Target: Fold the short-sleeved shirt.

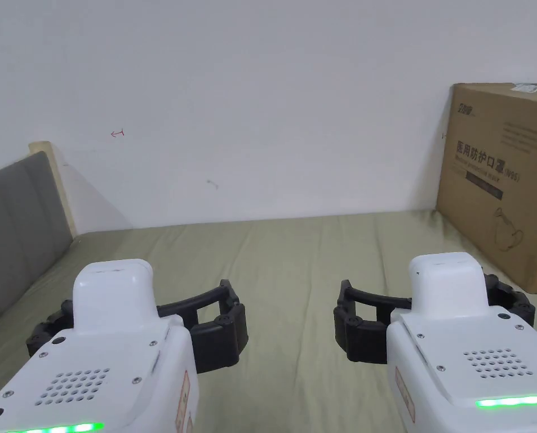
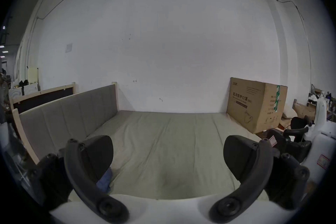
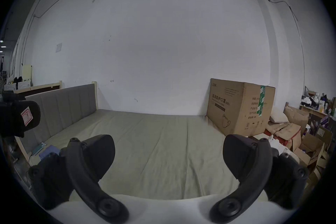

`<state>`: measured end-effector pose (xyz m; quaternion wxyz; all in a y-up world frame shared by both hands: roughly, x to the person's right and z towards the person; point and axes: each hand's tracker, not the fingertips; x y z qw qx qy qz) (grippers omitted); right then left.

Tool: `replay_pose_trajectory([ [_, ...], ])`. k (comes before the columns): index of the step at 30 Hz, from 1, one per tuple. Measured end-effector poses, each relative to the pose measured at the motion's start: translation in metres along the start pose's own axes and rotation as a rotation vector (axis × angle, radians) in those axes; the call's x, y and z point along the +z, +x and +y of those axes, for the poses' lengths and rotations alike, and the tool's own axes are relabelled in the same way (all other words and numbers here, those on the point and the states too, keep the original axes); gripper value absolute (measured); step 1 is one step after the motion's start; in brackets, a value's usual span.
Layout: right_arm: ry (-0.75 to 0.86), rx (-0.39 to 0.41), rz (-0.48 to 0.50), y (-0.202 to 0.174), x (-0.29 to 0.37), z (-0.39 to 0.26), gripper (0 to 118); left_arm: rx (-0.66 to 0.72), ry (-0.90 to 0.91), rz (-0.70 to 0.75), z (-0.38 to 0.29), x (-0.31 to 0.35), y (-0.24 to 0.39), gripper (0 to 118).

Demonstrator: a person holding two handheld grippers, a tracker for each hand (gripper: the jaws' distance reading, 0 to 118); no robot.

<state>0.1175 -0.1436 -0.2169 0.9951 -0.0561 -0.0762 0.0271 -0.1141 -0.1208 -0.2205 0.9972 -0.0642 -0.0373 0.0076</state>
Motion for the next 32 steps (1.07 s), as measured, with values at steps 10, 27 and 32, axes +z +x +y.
replay_pose_trajectory([
  [10,-0.025,0.015,0.006,-0.002,-0.004,-0.006,117,0.000,0.017,-0.046,0.001,0.003,0.001,118],
  [27,-0.043,0.028,0.009,-0.004,-0.010,-0.009,117,-0.012,-0.009,-0.041,-0.002,-0.004,-0.002,118],
  [32,-0.050,0.020,0.010,-0.005,-0.011,-0.011,117,-0.031,-0.031,0.031,-0.010,-0.001,0.003,118],
])
